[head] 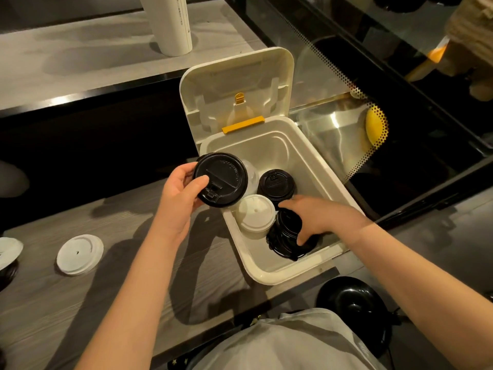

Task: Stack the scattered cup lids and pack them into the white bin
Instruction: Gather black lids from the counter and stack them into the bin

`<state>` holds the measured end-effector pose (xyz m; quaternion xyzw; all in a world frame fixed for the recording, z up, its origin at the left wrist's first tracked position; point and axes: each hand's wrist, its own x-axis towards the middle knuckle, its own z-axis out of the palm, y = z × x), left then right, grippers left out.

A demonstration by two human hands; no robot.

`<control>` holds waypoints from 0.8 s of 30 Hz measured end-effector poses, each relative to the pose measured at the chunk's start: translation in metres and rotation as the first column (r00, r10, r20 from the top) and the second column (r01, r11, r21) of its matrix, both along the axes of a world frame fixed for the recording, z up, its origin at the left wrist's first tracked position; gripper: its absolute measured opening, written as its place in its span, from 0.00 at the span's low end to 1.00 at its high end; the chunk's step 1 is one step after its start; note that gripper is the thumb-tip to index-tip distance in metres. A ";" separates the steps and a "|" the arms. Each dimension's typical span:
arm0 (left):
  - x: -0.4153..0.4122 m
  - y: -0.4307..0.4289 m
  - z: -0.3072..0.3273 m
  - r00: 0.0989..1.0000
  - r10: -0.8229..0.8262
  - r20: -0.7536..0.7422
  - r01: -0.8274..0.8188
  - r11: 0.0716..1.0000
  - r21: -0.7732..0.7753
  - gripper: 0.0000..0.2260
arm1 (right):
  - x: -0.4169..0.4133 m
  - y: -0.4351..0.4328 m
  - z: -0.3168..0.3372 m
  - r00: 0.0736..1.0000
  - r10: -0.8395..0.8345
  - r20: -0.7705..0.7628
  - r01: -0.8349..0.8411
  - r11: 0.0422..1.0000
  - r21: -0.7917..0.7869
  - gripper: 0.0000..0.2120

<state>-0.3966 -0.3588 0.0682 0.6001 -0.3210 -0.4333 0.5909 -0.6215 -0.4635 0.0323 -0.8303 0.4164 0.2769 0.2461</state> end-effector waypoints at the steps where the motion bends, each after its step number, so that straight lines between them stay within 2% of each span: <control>1: 0.000 0.000 -0.002 1.000 0.008 -0.011 -0.008 1.000 0.011 0.10 | 0.001 0.000 0.000 1.000 -0.001 0.021 0.001 1.000 -0.016 0.50; 4: -0.001 -0.001 -0.005 1.000 0.012 -0.023 -0.011 0.999 0.039 0.10 | 0.004 -0.003 0.012 0.977 -0.087 0.195 0.097 0.994 -0.043 0.48; 7: 0.000 -0.001 -0.004 1.000 0.019 -0.016 -0.018 0.999 0.049 0.11 | 0.014 -0.025 0.022 0.938 -0.101 0.332 0.174 0.965 -0.198 0.44; 9: 0.000 -0.001 -0.003 1.000 0.026 -0.007 -0.026 0.998 0.054 0.11 | 0.028 -0.042 0.018 0.958 -0.039 0.283 0.126 0.946 -0.297 0.43; 11: -0.001 -0.001 -0.001 1.000 0.030 -0.001 -0.030 0.998 0.061 0.11 | 0.042 -0.054 0.008 0.986 0.051 0.159 0.010 0.932 -0.363 0.40; 13: -0.002 -0.001 0.000 1.000 0.027 0.001 -0.027 0.998 0.063 0.10 | 0.051 -0.061 -0.006 0.993 0.089 0.079 -0.056 0.935 -0.350 0.38; 17: -0.004 -0.002 -0.001 0.999 0.049 -0.012 -0.048 0.997 0.066 0.09 | 0.053 -0.068 -0.016 0.994 0.103 0.036 -0.090 0.959 -0.268 0.40; 20: -0.005 -0.002 0.000 0.999 0.052 -0.012 -0.051 0.996 0.067 0.10 | 0.053 -0.069 -0.019 0.992 0.129 -0.001 -0.125 0.956 -0.265 0.39; 24: -0.007 -0.002 0.000 0.999 0.050 -0.005 -0.050 0.996 0.068 0.10 | 0.061 -0.065 -0.021 0.966 0.214 -0.145 -0.250 0.919 -0.304 0.40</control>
